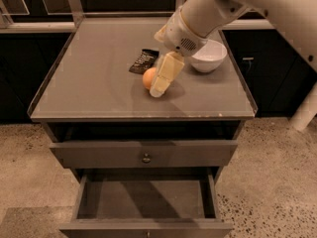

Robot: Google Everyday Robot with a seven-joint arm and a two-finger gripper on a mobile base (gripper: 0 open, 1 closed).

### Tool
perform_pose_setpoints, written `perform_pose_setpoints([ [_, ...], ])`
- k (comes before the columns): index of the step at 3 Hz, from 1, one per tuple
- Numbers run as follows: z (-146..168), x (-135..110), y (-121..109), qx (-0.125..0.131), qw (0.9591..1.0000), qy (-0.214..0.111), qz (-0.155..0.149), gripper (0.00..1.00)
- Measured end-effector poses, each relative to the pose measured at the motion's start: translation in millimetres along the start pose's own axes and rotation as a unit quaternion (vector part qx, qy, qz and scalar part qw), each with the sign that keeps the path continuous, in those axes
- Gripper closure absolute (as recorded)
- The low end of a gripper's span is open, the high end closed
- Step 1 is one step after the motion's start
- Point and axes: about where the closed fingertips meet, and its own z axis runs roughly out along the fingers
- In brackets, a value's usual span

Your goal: Place orange into middle drawer

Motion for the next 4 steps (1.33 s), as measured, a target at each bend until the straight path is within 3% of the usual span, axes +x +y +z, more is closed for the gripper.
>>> perform_pose_setpoints([
  [1,38,-13,-7,-0.030,0.9994,-0.011,-0.016,0.00],
  [2,68,-9,-5,-0.052,0.9984,-0.001,-0.025,0.00],
  [4,103,16,-9,-0.070,0.9961,0.033,-0.042,0.00],
])
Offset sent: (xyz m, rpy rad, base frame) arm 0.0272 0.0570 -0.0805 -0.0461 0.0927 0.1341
